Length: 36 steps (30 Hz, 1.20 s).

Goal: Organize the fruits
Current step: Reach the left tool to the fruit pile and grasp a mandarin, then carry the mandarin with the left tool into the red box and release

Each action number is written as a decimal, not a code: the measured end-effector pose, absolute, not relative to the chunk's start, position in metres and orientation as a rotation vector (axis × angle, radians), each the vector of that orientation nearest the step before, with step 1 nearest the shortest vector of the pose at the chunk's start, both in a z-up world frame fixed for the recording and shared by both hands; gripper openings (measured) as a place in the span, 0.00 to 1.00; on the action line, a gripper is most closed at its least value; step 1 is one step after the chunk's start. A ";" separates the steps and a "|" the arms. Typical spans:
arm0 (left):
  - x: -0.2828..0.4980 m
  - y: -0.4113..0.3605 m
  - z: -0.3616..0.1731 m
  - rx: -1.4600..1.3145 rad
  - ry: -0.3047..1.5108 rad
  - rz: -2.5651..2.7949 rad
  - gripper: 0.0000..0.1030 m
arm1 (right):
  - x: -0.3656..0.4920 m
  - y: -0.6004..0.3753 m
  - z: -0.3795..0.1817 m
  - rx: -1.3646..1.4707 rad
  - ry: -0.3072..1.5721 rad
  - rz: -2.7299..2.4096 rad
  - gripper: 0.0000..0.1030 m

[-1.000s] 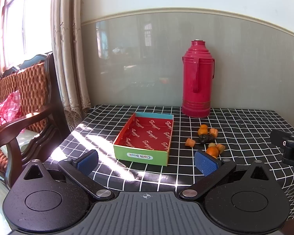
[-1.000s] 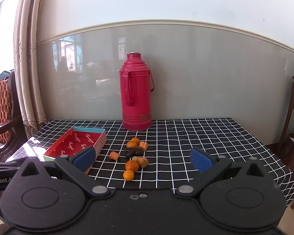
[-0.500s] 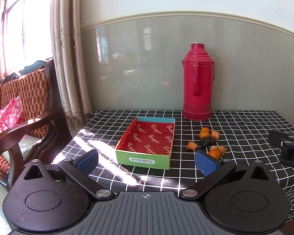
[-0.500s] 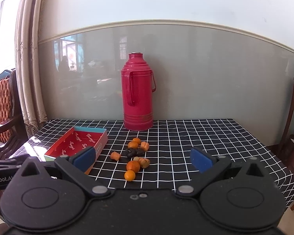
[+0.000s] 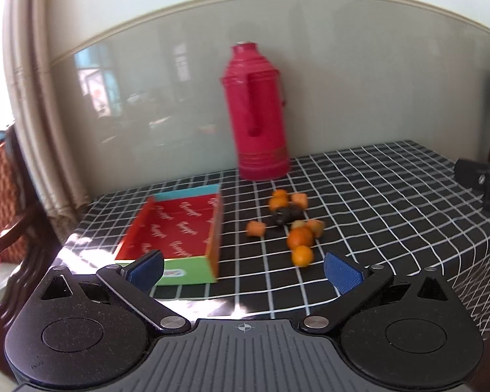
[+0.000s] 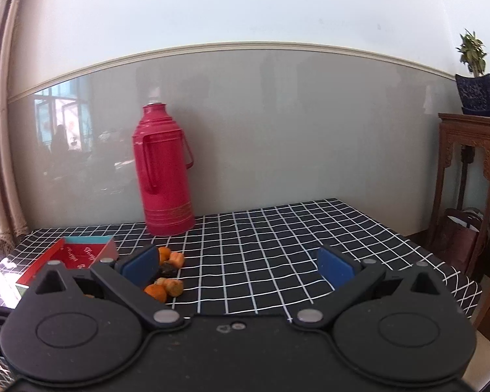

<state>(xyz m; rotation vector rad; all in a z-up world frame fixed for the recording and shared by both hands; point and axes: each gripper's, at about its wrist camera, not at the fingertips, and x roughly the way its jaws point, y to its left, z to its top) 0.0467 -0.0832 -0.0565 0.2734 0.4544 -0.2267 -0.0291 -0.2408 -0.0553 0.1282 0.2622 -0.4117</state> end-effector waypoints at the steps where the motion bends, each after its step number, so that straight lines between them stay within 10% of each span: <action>1: 0.052 -0.094 -0.064 0.293 0.449 -0.238 1.00 | -0.028 -0.248 -0.060 0.137 0.261 -0.429 0.95; 16: 0.143 -0.162 -0.148 0.310 0.514 -0.318 0.98 | 0.005 -0.304 -0.127 0.220 0.298 -0.527 0.95; 19: 0.160 -0.168 -0.160 0.303 0.570 -0.343 0.65 | 0.017 -0.301 -0.134 0.216 0.300 -0.517 0.95; 36: 0.182 -0.166 -0.187 0.270 0.585 -0.367 0.31 | 0.044 -0.295 -0.149 0.218 0.345 -0.492 0.95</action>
